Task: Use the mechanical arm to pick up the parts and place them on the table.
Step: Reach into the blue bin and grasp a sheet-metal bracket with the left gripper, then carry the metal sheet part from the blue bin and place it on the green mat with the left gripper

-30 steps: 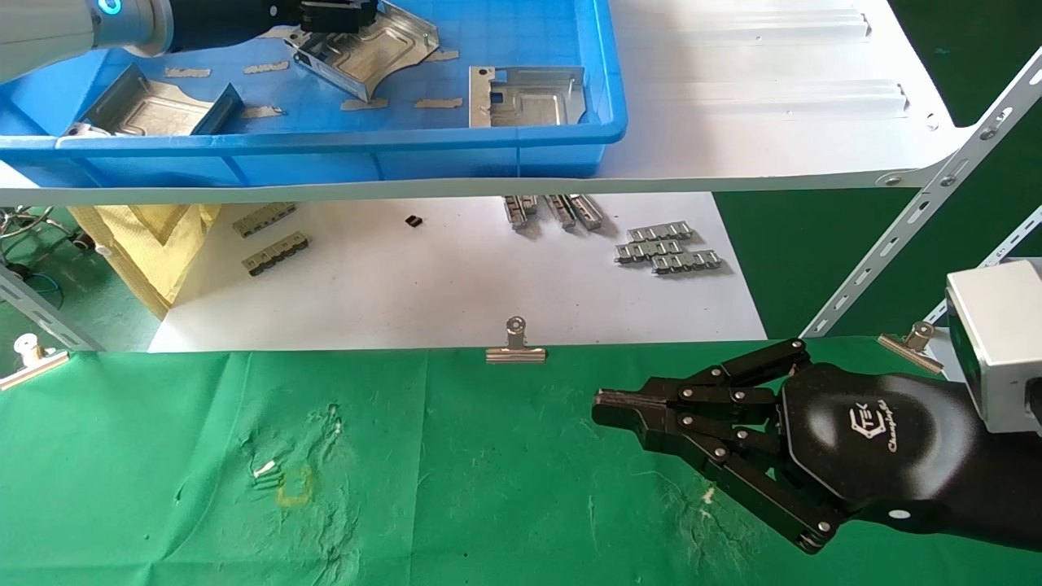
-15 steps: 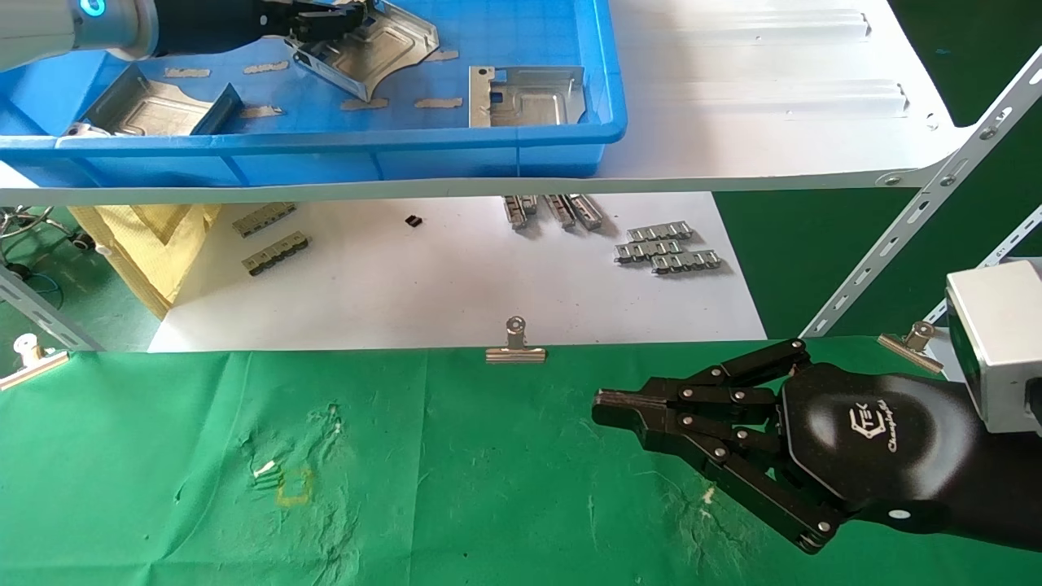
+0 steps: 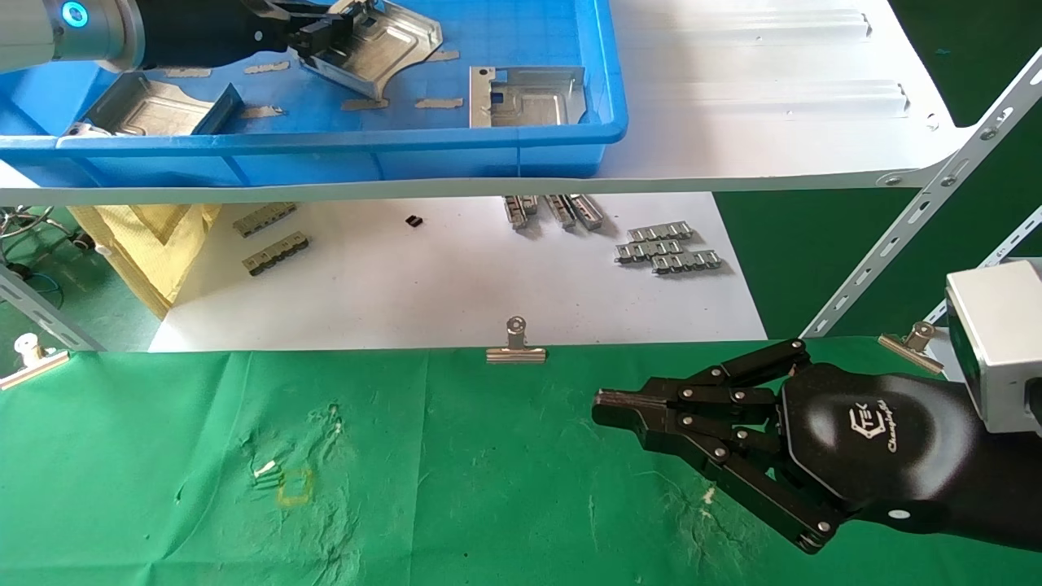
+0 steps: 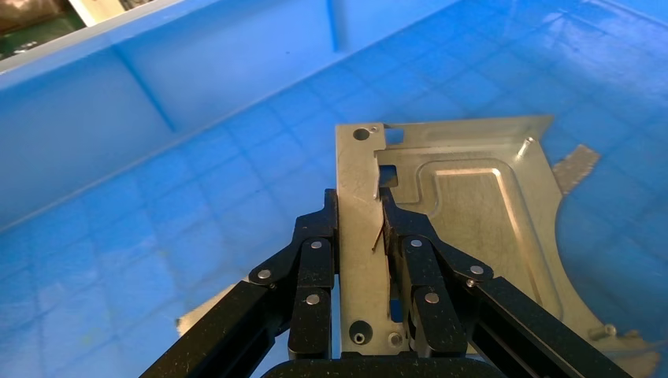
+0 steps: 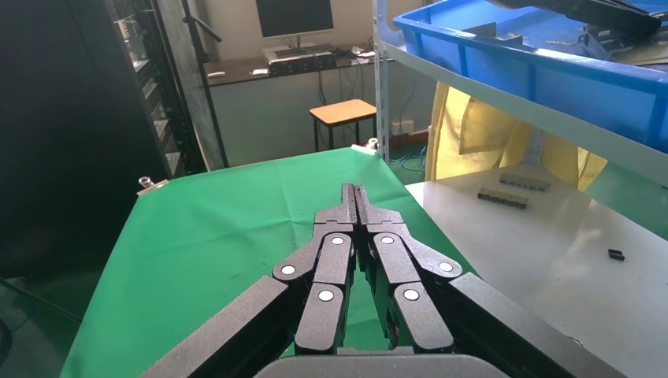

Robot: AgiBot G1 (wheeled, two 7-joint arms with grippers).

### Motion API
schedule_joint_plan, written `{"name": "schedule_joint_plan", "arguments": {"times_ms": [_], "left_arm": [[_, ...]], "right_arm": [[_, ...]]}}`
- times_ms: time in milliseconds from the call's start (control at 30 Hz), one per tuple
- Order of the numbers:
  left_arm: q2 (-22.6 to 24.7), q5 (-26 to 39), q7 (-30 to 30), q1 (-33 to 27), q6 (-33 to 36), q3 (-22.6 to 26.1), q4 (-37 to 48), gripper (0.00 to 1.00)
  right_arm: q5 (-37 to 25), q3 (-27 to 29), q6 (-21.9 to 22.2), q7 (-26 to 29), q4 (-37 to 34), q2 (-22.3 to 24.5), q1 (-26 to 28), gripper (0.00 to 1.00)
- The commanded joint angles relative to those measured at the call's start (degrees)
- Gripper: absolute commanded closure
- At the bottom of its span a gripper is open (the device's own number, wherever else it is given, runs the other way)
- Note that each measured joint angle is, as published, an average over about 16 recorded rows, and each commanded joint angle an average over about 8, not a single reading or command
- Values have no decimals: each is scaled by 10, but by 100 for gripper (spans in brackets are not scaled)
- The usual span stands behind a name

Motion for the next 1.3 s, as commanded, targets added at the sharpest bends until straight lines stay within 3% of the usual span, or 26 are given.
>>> {"name": "schedule_joint_plan", "arguments": {"times_ms": [33,200,367,633,767,1033,1300], "left_arm": [[-1,-1,0,0,5,-1,-1,100],[-15,-21,13,-3,37,-15,-15,100],[-38,-48,43,-4,112,-32,-36,100],[-88,-107,130,22,336,-64,-77,100],[-110,-137,176,48,411,-75,-100,100],[-184,-230,243,144,428,-69,-243,100],[-285,-305,279,252,421,-2,-402,100]], "right_arm": [[0,0,0,0,0,0,0,42],[0,0,0,0,0,0,0,0],[0,0,0,0,0,0,0,0],[0,0,0,0,0,0,0,0],[0,0,0,0,0,0,0,0],[0,0,0,0,0,0,0,0],[0,0,0,0,0,0,0,0]]}}
